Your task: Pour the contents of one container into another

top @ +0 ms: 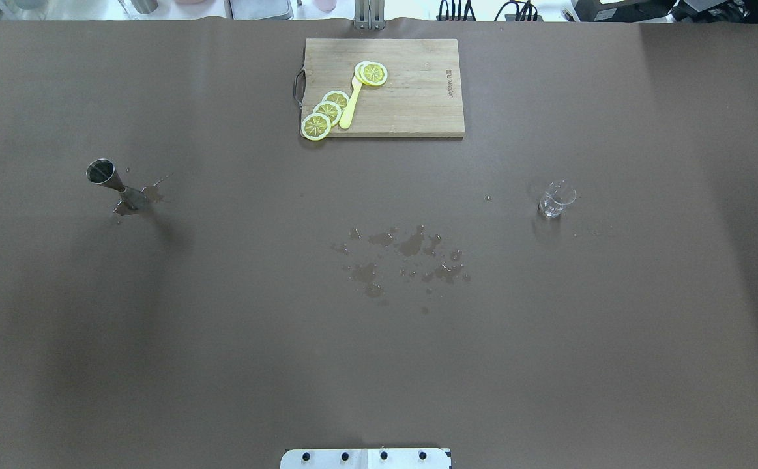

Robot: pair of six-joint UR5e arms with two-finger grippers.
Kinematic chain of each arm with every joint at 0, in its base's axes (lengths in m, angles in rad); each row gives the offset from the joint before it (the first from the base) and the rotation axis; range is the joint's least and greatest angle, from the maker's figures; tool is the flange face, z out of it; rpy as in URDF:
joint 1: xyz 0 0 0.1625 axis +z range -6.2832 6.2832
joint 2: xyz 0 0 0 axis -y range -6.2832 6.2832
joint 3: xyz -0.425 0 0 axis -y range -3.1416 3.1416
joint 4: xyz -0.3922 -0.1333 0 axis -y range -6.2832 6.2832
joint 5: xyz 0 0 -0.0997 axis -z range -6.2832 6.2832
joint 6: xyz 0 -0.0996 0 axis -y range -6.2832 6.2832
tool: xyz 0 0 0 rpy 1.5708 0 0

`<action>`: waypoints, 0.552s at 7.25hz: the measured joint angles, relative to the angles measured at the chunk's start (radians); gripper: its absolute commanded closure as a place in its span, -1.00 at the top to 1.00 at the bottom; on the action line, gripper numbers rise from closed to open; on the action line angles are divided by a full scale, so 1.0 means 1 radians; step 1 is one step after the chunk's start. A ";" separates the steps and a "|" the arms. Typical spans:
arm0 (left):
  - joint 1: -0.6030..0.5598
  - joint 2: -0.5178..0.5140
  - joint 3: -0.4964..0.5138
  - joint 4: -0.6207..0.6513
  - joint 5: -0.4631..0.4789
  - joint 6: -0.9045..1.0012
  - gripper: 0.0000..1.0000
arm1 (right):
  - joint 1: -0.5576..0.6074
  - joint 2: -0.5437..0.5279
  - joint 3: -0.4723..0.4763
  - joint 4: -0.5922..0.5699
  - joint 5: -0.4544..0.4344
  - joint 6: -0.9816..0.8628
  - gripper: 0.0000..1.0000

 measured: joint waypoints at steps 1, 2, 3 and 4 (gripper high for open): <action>0.000 0.008 0.000 -0.014 0.000 -0.004 0.97 | 0.001 0.000 0.000 0.000 0.000 0.000 1.00; 0.000 0.011 0.003 -0.020 0.000 -0.005 0.97 | 0.001 0.000 0.000 0.000 0.000 0.000 1.00; 0.000 0.012 0.008 -0.022 0.001 -0.006 0.97 | 0.001 0.000 0.000 0.000 0.000 0.001 1.00; 0.000 0.012 0.012 -0.024 0.001 -0.006 0.97 | 0.001 0.000 0.000 0.000 0.001 0.000 1.00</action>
